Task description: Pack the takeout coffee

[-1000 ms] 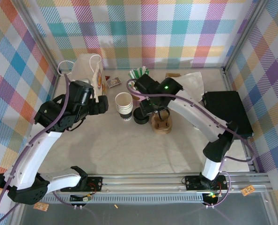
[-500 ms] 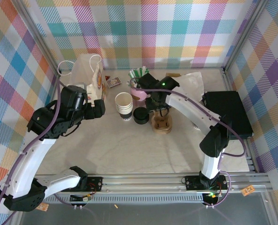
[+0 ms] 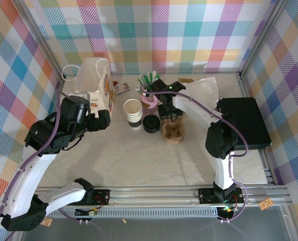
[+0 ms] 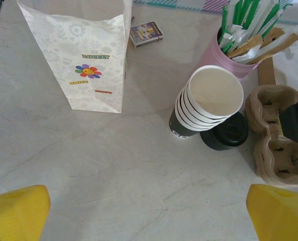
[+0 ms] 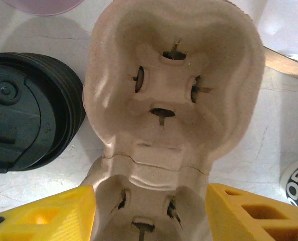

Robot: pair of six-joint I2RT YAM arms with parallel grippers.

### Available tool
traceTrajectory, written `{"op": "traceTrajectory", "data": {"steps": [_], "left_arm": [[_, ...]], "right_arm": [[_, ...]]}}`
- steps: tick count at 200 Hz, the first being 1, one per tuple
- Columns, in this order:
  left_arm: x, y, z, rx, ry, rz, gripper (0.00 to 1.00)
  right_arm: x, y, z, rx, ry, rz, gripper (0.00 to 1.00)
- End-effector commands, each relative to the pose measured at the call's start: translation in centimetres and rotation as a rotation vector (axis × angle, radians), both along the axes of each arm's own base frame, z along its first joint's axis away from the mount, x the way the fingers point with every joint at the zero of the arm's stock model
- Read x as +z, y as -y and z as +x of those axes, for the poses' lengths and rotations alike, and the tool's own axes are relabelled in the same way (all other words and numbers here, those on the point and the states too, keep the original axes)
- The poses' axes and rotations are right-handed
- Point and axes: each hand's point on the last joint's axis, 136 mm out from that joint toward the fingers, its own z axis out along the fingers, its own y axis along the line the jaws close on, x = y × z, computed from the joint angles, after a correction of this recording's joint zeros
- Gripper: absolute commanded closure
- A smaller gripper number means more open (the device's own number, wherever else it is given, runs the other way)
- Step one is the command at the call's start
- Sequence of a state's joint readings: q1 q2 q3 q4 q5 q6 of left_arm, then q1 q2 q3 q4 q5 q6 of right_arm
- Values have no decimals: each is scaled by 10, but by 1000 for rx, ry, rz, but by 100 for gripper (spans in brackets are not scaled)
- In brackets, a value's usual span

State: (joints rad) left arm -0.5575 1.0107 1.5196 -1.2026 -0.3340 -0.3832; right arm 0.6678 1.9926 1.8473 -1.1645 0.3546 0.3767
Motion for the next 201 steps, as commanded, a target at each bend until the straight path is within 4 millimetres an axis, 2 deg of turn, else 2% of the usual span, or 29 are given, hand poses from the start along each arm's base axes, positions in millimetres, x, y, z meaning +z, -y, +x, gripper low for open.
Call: {"op": "traceTrajectory", "data": {"steps": [1, 84, 201], "left_arm": [[-1, -4, 3, 0, 11, 28, 0], [-3, 2, 11, -25, 6, 56, 0], [0, 6, 21, -48, 15, 89, 0]], "right_arm": [[-10, -1, 2, 1, -15, -4, 42], [-35, 9, -6, -33, -55, -52, 43], [-48, 11, -6, -70, -79, -66, 46]]}}
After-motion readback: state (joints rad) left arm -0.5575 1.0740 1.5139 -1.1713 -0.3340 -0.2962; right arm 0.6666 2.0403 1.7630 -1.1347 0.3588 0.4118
